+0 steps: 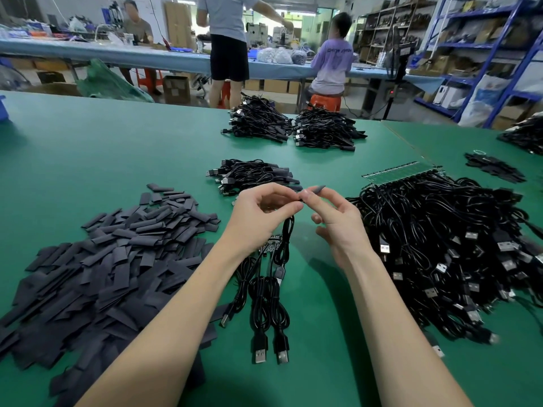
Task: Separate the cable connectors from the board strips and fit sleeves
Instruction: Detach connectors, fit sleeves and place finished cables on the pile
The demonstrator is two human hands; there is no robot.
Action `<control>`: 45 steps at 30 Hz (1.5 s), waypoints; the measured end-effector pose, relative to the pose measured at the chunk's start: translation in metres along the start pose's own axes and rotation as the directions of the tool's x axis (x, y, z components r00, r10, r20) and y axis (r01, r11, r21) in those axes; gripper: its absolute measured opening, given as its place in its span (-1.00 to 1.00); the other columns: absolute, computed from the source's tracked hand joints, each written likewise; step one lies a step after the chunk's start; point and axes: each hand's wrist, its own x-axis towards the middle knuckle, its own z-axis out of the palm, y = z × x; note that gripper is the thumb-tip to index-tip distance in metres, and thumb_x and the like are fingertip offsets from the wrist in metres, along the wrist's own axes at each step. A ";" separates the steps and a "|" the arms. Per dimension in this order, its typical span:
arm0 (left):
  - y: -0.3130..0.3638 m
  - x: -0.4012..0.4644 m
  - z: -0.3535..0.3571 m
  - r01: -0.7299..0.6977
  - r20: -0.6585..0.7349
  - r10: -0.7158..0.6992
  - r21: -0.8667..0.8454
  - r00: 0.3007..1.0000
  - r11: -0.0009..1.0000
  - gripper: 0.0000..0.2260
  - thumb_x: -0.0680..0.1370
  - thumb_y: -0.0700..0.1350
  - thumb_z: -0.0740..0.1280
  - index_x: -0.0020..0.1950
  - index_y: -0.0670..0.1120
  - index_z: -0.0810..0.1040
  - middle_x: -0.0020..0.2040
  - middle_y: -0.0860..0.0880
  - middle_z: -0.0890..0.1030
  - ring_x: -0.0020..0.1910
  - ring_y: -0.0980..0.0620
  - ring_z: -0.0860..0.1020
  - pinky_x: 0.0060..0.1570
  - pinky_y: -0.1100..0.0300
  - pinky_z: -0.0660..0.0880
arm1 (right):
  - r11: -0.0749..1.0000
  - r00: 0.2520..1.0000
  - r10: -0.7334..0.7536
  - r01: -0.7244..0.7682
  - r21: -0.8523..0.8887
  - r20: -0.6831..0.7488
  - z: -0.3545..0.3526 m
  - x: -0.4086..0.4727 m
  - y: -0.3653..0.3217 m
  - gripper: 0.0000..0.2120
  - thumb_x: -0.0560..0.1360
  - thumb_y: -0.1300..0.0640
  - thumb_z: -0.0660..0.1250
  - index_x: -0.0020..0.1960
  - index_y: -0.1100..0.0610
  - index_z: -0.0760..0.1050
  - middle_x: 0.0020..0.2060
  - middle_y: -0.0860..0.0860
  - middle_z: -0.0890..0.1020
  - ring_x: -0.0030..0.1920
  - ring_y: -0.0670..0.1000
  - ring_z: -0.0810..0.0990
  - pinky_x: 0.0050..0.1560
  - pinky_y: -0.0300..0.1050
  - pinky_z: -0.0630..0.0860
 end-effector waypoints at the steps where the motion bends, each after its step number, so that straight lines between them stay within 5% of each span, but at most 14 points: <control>1: 0.000 0.000 0.001 0.005 -0.018 -0.005 -0.008 1.000 1.000 -0.88 0.48 -0.23 0.54 -0.10 -0.02 0.68 -0.16 0.07 0.73 -0.15 0.14 0.66 -0.03 0.30 0.54 | 0.998 0.998 -0.055 0.055 -0.001 -0.035 0.002 0.000 0.000 -0.81 0.47 0.01 0.54 0.06 -0.07 0.64 -0.17 -0.15 0.73 -0.32 -0.22 0.49 -0.24 -0.28 0.36; 4: -0.002 0.001 0.003 0.035 -0.039 -0.037 -0.044 0.999 0.998 -0.86 0.47 -0.22 0.54 -0.12 0.00 0.66 -0.18 0.09 0.71 -0.15 0.16 0.65 -0.02 0.31 0.53 | 0.974 0.971 -0.224 0.226 0.008 -0.085 0.007 0.000 0.002 -0.65 0.54 0.09 0.50 0.27 -0.10 0.51 -0.15 -0.02 0.77 -0.34 -0.27 0.56 -0.23 -0.43 0.42; 8: -0.003 0.001 0.003 0.083 0.004 -0.083 -0.051 0.997 0.995 -0.88 0.48 -0.20 0.53 -0.14 -0.02 0.66 -0.19 0.07 0.69 -0.14 0.15 0.63 0.00 0.30 0.54 | 0.953 0.946 -0.299 0.302 0.003 -0.127 0.007 0.000 0.001 -0.76 0.55 0.15 0.48 0.18 -0.04 0.60 -0.19 0.21 0.73 -0.45 -0.20 0.44 -0.35 -0.43 0.37; 13: -0.002 -0.001 0.011 0.153 0.006 -0.153 -0.120 0.988 0.981 -0.89 0.49 -0.23 0.52 -0.10 -0.05 0.65 -0.24 0.07 0.69 -0.17 0.15 0.63 -0.01 0.32 0.51 | 0.949 0.938 -0.307 0.314 0.017 -0.161 0.011 -0.002 0.001 -0.76 0.53 0.14 0.51 0.14 -0.11 0.61 -0.07 0.51 0.58 -0.25 0.21 0.53 -0.12 -0.43 0.49; 16: -0.002 -0.001 0.013 0.189 -0.018 -0.195 -0.166 0.981 0.968 -0.89 0.48 -0.22 0.53 -0.11 -0.04 0.66 -0.23 0.02 0.70 -0.17 0.14 0.63 -0.01 0.33 0.52 | 0.944 0.930 -0.321 0.329 0.015 -0.180 0.012 -0.001 0.002 -0.77 0.52 0.15 0.52 0.13 -0.06 0.63 -0.15 0.43 0.65 -0.20 0.23 0.66 -0.08 -0.42 0.52; 21: -0.001 -0.002 0.015 0.196 -0.063 -0.213 -0.206 0.975 0.959 -0.89 0.47 -0.23 0.54 -0.14 -0.04 0.67 -0.17 -0.08 0.73 -0.14 0.09 0.67 -0.01 0.34 0.54 | 0.954 0.938 -0.289 0.298 0.023 -0.190 0.013 -0.002 0.005 -0.80 0.51 0.14 0.53 0.09 -0.07 0.64 -0.25 0.48 0.57 -0.31 0.21 0.51 -0.15 -0.43 0.50; 24: 0.000 -0.001 0.016 0.190 -0.084 -0.210 -0.200 0.974 0.961 -0.90 0.47 -0.23 0.54 -0.13 -0.05 0.67 -0.14 -0.15 0.74 -0.13 0.08 0.69 -0.04 0.36 0.54 | 0.960 0.944 -0.267 0.278 0.028 -0.195 0.017 -0.003 0.010 -0.79 0.51 0.13 0.53 0.13 -0.01 0.65 -0.34 0.26 0.43 -0.35 0.01 0.32 -0.25 -0.43 0.45; 28: 0.001 0.000 0.014 0.183 -0.089 -0.199 -0.162 0.976 0.970 -0.90 0.47 -0.20 0.55 -0.14 -0.03 0.69 -0.14 -0.15 0.74 -0.11 0.07 0.69 -0.01 0.35 0.54 | 0.965 0.946 -0.247 0.261 0.040 -0.209 0.019 -0.002 0.011 -0.80 0.51 0.12 0.54 0.12 -0.02 0.66 -0.34 0.18 0.40 -0.28 0.02 0.31 -0.24 -0.43 0.46; 34: 0.003 0.000 0.015 0.187 -0.091 -0.201 -0.142 0.975 0.972 -0.92 0.48 -0.20 0.54 -0.10 -0.07 0.68 -0.10 -0.18 0.73 -0.10 0.07 0.68 0.08 0.30 0.56 | 0.968 0.941 -0.242 0.250 0.006 -0.238 0.015 -0.003 0.010 -0.77 0.50 0.06 0.55 0.12 -0.01 0.61 -0.44 0.05 0.58 -0.48 -0.07 0.30 -0.33 -0.43 0.42; 39: 0.006 0.000 0.020 0.183 -0.108 -0.206 -0.189 0.973 0.965 -0.92 0.48 -0.22 0.54 -0.11 -0.09 0.67 -0.16 -0.09 0.74 -0.13 0.14 0.68 -0.01 0.38 0.52 | 0.968 0.942 -0.236 0.249 0.024 -0.239 0.017 -0.003 0.007 -0.76 0.51 0.07 0.53 0.16 -0.06 0.63 -0.52 -0.08 0.44 -0.53 -0.13 0.20 -0.37 -0.41 0.36; 45: 0.007 0.002 0.022 0.156 -0.134 -0.178 -0.157 0.975 0.975 -0.90 0.46 -0.20 0.56 -0.16 -0.03 0.69 -0.12 -0.04 0.75 -0.10 0.08 0.70 0.04 0.28 0.57 | 0.974 0.944 -0.192 0.217 0.065 -0.268 0.019 -0.005 0.006 -0.71 0.49 0.08 0.54 0.19 -0.01 0.62 -0.53 -0.18 0.56 -0.47 -0.24 0.50 -0.14 -0.23 0.39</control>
